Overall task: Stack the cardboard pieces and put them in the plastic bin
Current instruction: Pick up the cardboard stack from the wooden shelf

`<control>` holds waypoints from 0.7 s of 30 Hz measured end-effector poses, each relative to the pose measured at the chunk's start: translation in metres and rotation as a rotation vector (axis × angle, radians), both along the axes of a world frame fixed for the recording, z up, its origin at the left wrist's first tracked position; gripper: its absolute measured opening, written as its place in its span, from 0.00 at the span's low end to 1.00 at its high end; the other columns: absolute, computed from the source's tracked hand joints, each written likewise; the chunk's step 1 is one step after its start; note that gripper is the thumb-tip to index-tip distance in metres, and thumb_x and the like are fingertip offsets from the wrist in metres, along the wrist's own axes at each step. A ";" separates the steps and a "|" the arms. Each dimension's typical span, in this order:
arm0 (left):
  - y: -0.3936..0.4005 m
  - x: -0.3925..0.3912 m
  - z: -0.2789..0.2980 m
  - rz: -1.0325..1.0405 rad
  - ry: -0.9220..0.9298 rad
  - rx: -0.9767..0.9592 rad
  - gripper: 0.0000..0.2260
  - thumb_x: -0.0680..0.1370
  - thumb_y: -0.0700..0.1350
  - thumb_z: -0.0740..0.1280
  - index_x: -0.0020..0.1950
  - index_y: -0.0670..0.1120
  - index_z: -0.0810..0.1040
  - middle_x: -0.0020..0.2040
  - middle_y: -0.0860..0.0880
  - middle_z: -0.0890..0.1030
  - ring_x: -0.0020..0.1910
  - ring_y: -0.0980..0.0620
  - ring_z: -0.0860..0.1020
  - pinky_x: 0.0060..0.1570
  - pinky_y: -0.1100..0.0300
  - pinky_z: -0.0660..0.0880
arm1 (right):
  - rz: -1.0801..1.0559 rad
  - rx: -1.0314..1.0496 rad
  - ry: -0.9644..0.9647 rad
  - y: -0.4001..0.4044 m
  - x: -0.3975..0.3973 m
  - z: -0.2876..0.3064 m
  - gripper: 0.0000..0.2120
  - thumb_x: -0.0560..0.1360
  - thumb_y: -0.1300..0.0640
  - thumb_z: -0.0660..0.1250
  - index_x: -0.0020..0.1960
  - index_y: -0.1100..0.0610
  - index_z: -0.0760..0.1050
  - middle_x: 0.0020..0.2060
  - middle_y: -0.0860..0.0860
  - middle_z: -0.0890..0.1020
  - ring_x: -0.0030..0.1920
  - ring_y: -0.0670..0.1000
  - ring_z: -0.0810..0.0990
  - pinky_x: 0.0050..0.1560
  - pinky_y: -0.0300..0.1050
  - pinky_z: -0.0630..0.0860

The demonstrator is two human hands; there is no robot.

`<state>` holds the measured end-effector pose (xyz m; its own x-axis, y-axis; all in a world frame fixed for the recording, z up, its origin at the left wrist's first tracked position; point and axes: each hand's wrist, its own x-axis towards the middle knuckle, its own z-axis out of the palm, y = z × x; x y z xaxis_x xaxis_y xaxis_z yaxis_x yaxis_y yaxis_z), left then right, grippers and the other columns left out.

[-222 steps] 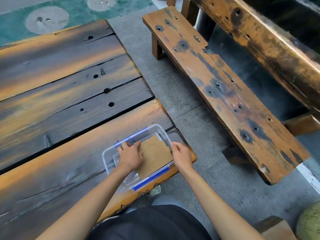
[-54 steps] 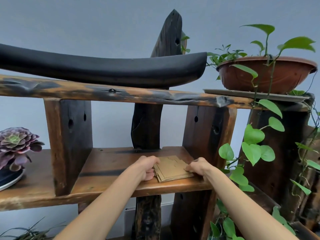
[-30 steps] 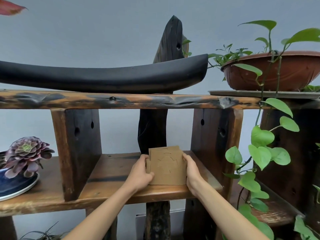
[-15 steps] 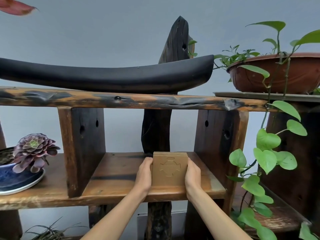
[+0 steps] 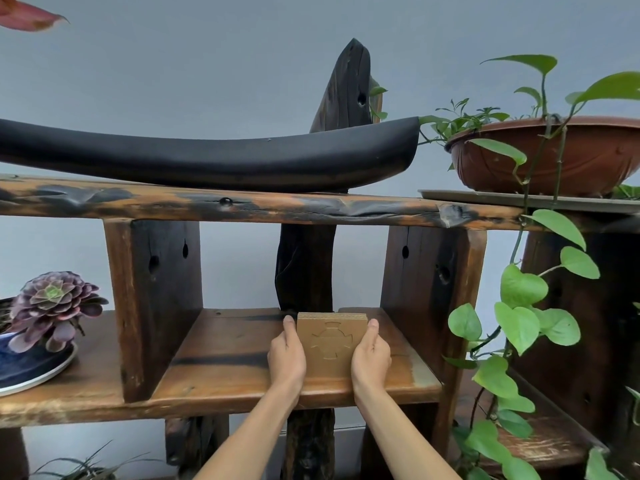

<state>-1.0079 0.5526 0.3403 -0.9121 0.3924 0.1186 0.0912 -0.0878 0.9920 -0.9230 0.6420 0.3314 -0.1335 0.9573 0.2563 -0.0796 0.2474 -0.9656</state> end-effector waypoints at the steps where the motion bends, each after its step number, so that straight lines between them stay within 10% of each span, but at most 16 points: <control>1: 0.000 0.000 0.000 0.005 -0.004 -0.003 0.24 0.82 0.64 0.49 0.38 0.55 0.78 0.40 0.55 0.82 0.43 0.55 0.79 0.45 0.58 0.72 | -0.005 0.006 -0.006 0.000 0.000 0.000 0.30 0.85 0.42 0.49 0.34 0.54 0.77 0.31 0.46 0.82 0.37 0.45 0.80 0.36 0.36 0.70; 11: 0.000 -0.010 -0.005 -0.040 0.051 -0.019 0.21 0.84 0.53 0.49 0.42 0.50 0.78 0.43 0.50 0.82 0.46 0.51 0.79 0.38 0.62 0.71 | 0.146 0.021 -0.058 0.010 0.009 -0.004 0.27 0.86 0.48 0.48 0.41 0.61 0.77 0.41 0.58 0.83 0.45 0.54 0.82 0.45 0.45 0.76; 21: -0.003 0.018 0.009 0.079 0.073 -0.082 0.31 0.80 0.65 0.45 0.36 0.46 0.76 0.36 0.49 0.80 0.38 0.53 0.78 0.45 0.57 0.72 | 0.000 -0.032 0.047 -0.009 0.009 0.007 0.30 0.82 0.38 0.51 0.31 0.56 0.71 0.30 0.51 0.79 0.34 0.49 0.79 0.36 0.39 0.72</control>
<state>-0.9904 0.5497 0.3489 -0.9306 0.3309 0.1563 0.1669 0.0037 0.9860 -0.9139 0.6329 0.3386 -0.1219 0.9652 0.2312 -0.1249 0.2162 -0.9683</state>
